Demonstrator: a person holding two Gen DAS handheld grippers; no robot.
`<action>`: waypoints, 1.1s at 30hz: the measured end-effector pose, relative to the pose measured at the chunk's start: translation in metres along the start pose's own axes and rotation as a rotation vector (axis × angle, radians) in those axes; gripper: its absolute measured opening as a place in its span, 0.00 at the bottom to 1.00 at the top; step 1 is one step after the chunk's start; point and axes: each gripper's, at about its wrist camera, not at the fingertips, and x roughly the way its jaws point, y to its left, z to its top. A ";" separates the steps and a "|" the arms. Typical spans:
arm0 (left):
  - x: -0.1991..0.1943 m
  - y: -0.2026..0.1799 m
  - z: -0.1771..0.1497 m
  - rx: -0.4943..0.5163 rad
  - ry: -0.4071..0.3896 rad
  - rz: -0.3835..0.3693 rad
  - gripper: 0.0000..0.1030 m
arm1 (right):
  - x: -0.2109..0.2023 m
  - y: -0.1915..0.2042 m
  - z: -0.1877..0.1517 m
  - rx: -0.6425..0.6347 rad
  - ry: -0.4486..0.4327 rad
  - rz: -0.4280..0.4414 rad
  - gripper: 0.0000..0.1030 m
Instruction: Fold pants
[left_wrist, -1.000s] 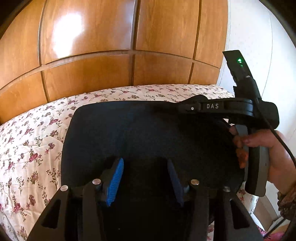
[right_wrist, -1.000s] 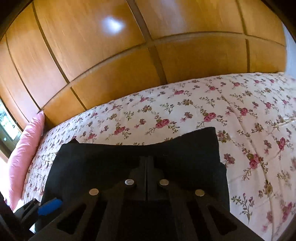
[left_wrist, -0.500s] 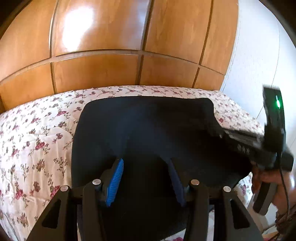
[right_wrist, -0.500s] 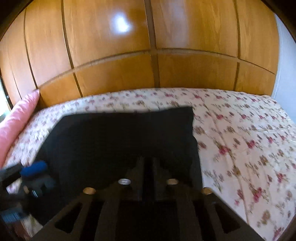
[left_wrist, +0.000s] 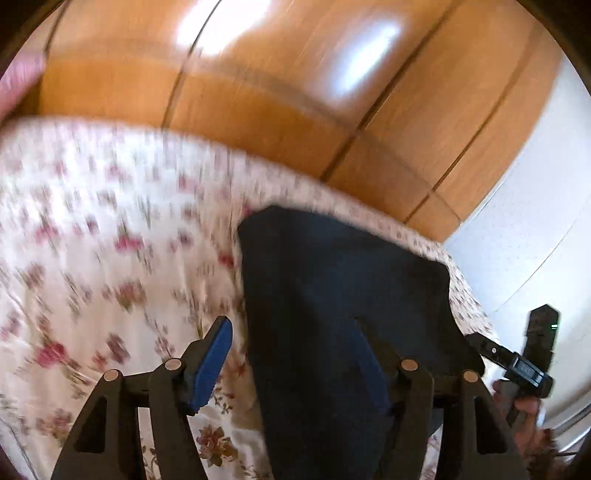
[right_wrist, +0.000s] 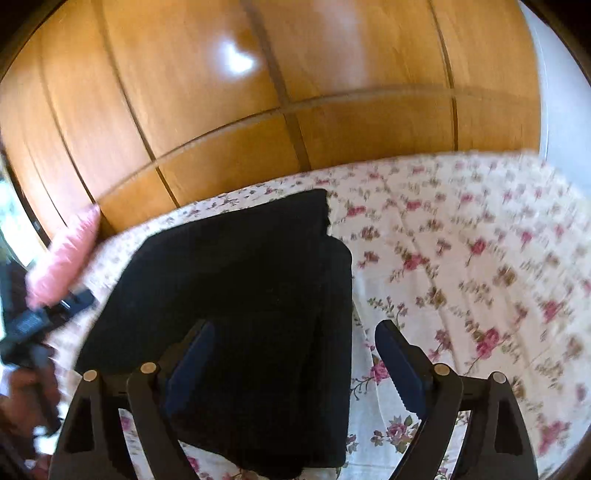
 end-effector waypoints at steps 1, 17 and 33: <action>0.009 0.005 0.002 -0.027 0.059 -0.030 0.65 | 0.006 -0.008 0.003 0.036 0.038 0.029 0.87; 0.061 0.014 0.014 -0.062 0.266 -0.286 0.70 | 0.067 -0.065 0.015 0.338 0.222 0.296 0.87; 0.032 -0.005 -0.001 0.051 0.098 -0.256 0.35 | 0.065 -0.034 0.011 0.252 0.129 0.261 0.50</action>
